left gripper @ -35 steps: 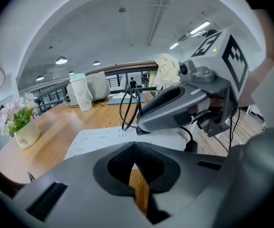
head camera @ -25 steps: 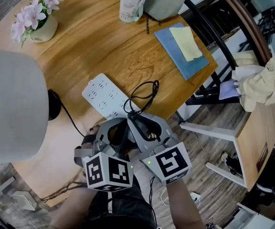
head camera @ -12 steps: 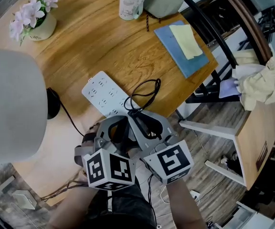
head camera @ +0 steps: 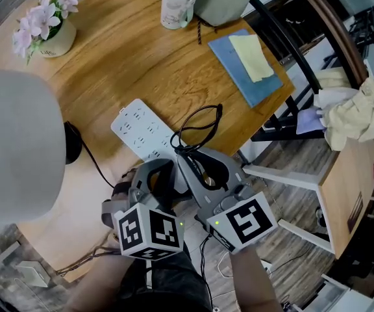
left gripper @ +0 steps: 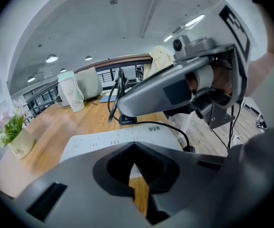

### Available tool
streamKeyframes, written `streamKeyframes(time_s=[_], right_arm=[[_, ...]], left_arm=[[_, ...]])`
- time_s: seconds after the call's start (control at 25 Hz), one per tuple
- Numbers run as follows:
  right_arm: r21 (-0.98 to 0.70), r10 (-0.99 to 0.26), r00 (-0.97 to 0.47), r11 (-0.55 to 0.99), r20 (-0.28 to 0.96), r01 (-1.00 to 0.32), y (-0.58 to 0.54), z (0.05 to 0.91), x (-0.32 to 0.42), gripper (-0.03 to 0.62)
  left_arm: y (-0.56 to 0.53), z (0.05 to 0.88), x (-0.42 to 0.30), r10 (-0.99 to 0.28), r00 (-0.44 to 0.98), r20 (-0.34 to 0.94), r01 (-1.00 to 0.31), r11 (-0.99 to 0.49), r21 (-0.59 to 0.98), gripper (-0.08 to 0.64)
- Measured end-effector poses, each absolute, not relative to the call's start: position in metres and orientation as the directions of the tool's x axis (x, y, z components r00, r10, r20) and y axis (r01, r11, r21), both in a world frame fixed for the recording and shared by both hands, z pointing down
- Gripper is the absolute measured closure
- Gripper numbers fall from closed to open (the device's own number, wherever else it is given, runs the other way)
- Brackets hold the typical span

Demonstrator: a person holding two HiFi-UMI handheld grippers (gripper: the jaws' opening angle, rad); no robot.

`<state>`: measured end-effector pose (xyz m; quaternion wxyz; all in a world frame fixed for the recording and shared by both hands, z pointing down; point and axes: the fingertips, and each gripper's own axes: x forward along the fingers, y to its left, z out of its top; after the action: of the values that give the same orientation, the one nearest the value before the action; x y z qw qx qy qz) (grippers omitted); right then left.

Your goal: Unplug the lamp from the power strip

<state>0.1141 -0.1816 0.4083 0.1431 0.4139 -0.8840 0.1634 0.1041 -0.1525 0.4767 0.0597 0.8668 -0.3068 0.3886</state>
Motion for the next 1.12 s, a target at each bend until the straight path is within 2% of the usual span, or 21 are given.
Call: streamKeyframes(time_s=[0.16, 0.36, 0.64, 0.96, 1.08, 1.12], right_arm=[[-0.17, -0.686, -0.608, 0.596, 0.399, -0.784, -0.179, 0.41, 0.114, 0.529], [-0.192, -0.673, -0.618, 0.599, 0.407, -0.778, -0.173, 0.41, 0.107, 0.528], [-0.232, -0.619, -0.663, 0.633, 0.42, -0.738, -0.152, 0.414, 0.069, 0.526], [-0.215, -0.558, -0.664, 0.662, 0.497, -0.718, -0.138, 0.427, 0.03, 0.52], [-0.201, -0.546, -0.649, 0.663, 0.53, -0.721, -0.133, 0.43, 0.025, 0.448], [-0.195, -0.551, -0.642, 0.659, 0.533, -0.727, -0.132, 0.429, 0.026, 0.448]], left_arm=[[-0.151, 0.472, 0.105, -0.518, 0.511, 0.686, -0.566, -0.804, -0.185, 0.565], [-0.147, 0.445, 0.091, -0.564, 0.54, 0.625, -0.613, -0.772, -0.168, 0.565], [-0.127, 0.434, 0.057, -0.581, 0.538, 0.611, -0.646, -0.75, -0.144, 0.565], [-0.12, 0.41, 0.019, -0.655, 0.525, 0.544, -0.71, -0.689, -0.145, 0.565], [-0.119, 0.404, 0.01, -0.671, 0.523, 0.526, -0.722, -0.677, -0.145, 0.565], [-0.118, 0.402, 0.008, -0.673, 0.526, 0.52, -0.724, -0.675, -0.141, 0.565]])
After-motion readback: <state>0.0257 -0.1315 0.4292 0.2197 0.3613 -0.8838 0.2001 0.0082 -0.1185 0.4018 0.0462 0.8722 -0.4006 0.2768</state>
